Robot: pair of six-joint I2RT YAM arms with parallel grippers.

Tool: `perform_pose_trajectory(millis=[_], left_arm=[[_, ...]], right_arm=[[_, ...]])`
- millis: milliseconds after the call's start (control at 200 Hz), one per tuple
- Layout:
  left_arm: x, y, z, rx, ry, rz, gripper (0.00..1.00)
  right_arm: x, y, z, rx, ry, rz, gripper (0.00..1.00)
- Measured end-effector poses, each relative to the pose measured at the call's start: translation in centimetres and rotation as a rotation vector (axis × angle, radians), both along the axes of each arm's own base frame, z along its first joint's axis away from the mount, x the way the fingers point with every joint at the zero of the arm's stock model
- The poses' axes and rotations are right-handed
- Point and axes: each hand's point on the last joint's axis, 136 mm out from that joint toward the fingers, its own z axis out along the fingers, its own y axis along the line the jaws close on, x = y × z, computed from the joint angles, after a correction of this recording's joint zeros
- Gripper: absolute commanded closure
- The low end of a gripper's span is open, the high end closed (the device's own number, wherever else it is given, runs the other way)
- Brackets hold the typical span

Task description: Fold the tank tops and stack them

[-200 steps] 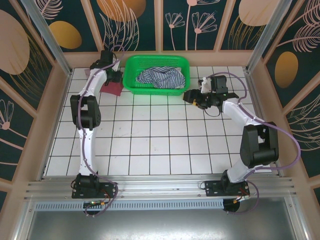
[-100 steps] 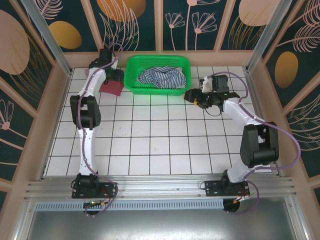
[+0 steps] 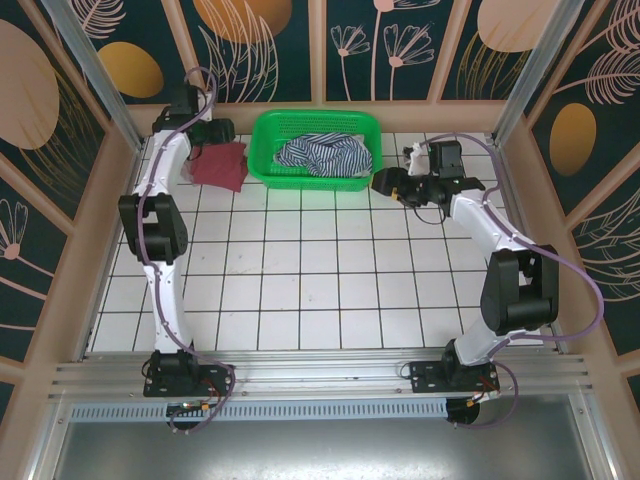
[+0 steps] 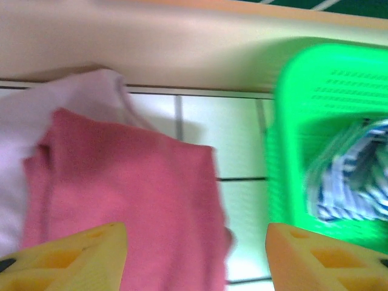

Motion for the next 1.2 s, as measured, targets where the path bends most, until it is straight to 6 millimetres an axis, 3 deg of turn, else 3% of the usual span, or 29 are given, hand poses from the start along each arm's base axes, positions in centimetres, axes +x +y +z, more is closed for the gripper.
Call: perform_pose_trajectory(millis=[45,60,75,220,340,475,561,721,856,981,1061,1151,1201], left_arm=[[-0.3,-1.6,1.2,-0.021,-0.015,-0.025,0.37],[-0.4,-2.2,1.6,-0.029,-0.021,-0.033,0.37],[-0.6,-3.0,2.1,-0.037,-0.029,-0.045,0.37],[-1.5,-9.8,4.4,-0.126,-0.062,-0.135,0.35],[-2.3,-15.0,3.6,-0.194,-0.031,-0.190,0.34],[-2.0,-19.5,0.7,-0.251,0.020,-0.217,0.33],[-1.7,-20.8,-2.4,-0.281,0.074,-0.199,0.32],[-0.6,-21.6,-7.3,-0.357,0.144,-0.131,0.32],[0.7,-22.2,-9.4,-0.424,0.140,-0.081,0.32],[2.1,-23.3,-10.0,-0.494,0.112,-0.063,0.35],[2.8,-24.0,-10.3,-0.536,0.099,-0.065,0.47],[3.1,-24.7,-10.6,-0.570,0.098,-0.066,0.86],[3.1,-24.9,-10.6,-0.583,0.100,-0.074,0.99]], right_arm=[[0.2,-0.1,0.3,-0.006,-0.006,-0.008,0.28],[0.3,-0.2,0.4,-0.010,-0.012,-0.008,0.14],[0.4,-0.2,0.6,-0.011,-0.014,-0.014,0.10],[1.5,-0.8,2.2,-0.020,-0.063,-0.033,0.09],[2.2,-2.0,2.9,-0.022,-0.080,-0.063,0.09],[3.0,-3.7,3.7,-0.024,-0.099,-0.101,0.09],[3.5,-4.9,3.8,-0.030,-0.108,-0.124,0.09],[3.9,-6.5,3.8,-0.032,-0.110,-0.157,0.09],[3.9,-6.8,3.9,-0.024,-0.109,-0.158,0.09],[3.8,-6.7,3.9,-0.016,-0.108,-0.150,0.09],[3.6,-6.6,3.7,-0.012,-0.101,-0.146,0.09],[3.5,-6.5,3.5,-0.005,-0.094,-0.138,0.09],[3.4,-6.5,3.5,-0.003,-0.094,-0.135,0.09]])
